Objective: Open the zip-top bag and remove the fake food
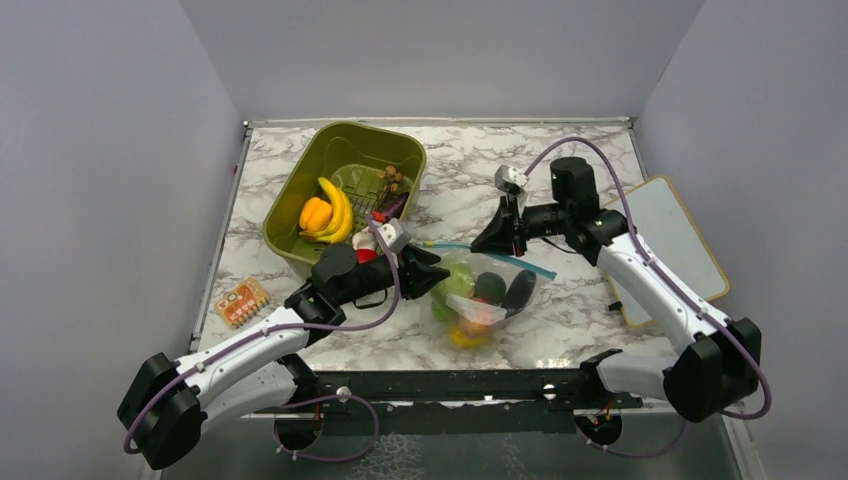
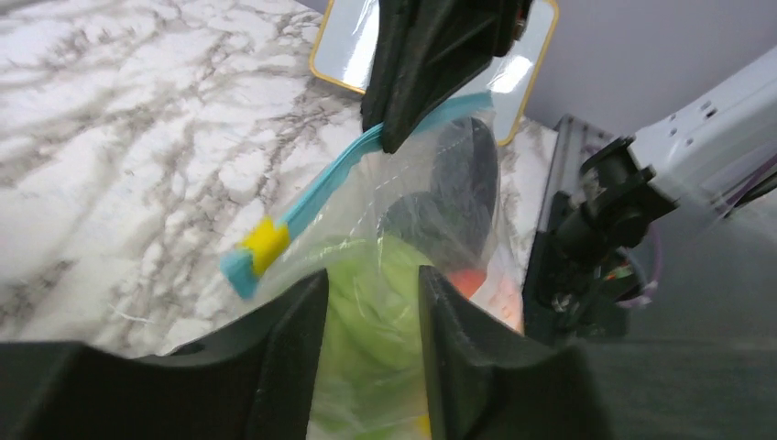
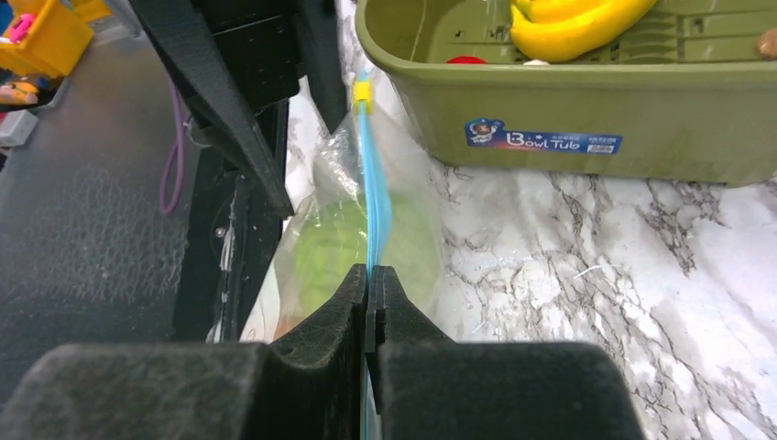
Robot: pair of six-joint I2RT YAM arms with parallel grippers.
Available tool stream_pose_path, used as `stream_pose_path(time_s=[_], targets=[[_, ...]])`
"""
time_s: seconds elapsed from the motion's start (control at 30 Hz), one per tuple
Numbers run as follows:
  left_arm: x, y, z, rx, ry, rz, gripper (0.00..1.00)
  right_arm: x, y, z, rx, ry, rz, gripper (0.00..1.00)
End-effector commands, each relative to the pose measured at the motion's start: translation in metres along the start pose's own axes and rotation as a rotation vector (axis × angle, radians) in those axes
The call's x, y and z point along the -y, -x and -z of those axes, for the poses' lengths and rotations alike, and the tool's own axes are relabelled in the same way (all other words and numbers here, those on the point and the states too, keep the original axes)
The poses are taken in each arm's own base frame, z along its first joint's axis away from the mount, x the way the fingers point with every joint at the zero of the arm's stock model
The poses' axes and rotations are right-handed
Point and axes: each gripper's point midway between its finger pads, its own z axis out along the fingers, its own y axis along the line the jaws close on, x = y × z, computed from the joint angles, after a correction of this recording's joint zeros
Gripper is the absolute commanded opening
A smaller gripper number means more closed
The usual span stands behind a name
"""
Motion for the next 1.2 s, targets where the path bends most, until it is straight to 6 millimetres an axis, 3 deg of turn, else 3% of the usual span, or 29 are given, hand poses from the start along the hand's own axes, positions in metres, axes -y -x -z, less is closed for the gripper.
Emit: stream_pose_path(time_s=[0.0,0.2,0.33,0.57,0.8,0.87,1.0,1.17], targets=[[-0.001,0.001,0.01,0.048,0.044,0.059,0.55,-0.014,0.024,0.007,0.098,-0.03,0.103,0.01],[-0.006,0.009,0.018,0.091,0.093,0.077,0.88,-0.041,0.02,0.013,0.148,0.014,0.135,0.01],[-0.007,0.025,0.02,0.13,0.116,0.059,0.98,-0.049,0.022,0.015,0.171,0.025,0.141,0.01],[0.003,0.035,0.009,0.107,0.03,0.022,0.99,-0.049,0.017,0.014,0.164,0.028,0.117,0.01],[-0.004,0.033,0.006,0.1,-0.026,0.011,0.99,-0.055,0.021,0.015,0.174,0.056,0.136,0.01],[-0.003,0.027,0.004,0.073,-0.061,-0.012,0.97,-0.056,0.022,0.015,0.174,0.063,0.133,0.01],[-0.009,0.027,0.006,0.1,-0.054,-0.091,0.83,-0.057,0.021,0.015,0.173,0.078,0.124,0.01],[-0.012,0.036,0.009,0.15,-0.035,-0.179,0.54,-0.057,0.017,0.015,0.169,0.077,0.115,0.01]])
